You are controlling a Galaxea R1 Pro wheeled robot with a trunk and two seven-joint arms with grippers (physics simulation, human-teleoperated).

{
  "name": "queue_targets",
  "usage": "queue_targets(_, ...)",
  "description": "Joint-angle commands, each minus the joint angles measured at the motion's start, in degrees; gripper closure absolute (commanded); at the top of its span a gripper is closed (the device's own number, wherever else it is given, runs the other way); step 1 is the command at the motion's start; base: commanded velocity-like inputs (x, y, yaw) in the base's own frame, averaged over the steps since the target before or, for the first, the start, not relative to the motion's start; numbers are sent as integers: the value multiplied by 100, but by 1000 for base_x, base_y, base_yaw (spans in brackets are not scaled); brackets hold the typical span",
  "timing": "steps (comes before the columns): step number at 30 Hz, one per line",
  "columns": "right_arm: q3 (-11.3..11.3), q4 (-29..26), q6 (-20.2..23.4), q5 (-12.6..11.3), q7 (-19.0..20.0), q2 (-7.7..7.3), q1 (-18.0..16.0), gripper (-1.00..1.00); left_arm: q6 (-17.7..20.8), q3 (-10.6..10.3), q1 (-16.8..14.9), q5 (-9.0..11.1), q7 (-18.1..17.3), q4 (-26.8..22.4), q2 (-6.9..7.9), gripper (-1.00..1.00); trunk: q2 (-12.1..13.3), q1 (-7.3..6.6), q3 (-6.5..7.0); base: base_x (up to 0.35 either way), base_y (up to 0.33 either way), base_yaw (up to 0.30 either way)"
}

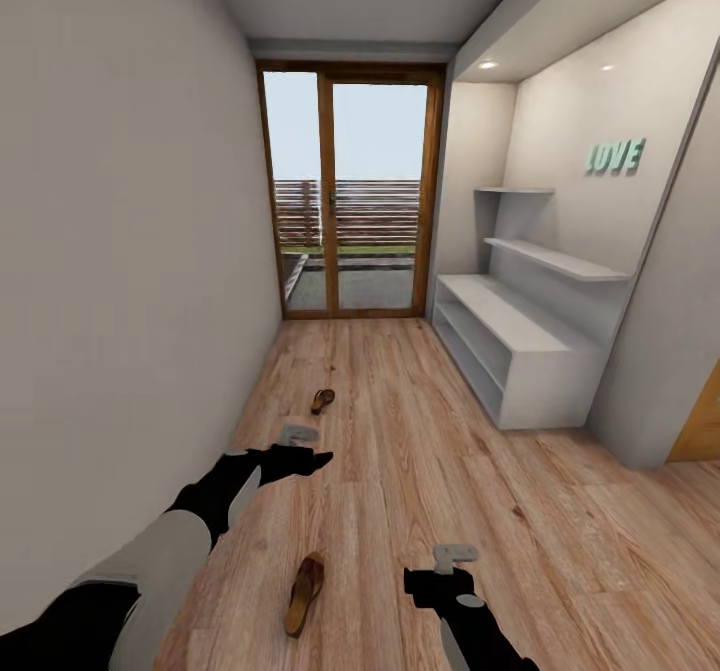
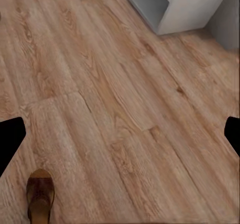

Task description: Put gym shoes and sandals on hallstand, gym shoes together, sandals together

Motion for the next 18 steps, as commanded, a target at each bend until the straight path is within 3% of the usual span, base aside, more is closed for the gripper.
queue_targets(1,11,-7,48,30,-26,0,-5,-100,62,-64,-35,-42,-79,-13,-23,-100,-4,0,-7,0,0,0)
queue_targets(9,13,5,66,28,-10,0,-17,-100,248,-467,-158,-185,-452,-68,-109,-100,-4,0,-7,0,0,0)
queue_targets(14,14,36,62,28,11,0,-18,-100,275,-540,-141,-205,-517,-90,-110,-100,-4,0,-7,0,0,0)
queue_targets(18,96,3,-67,-25,22,0,-19,-100,158,-490,-11,-222,-453,-124,22,-100,-4,0,-7,0,0,0)
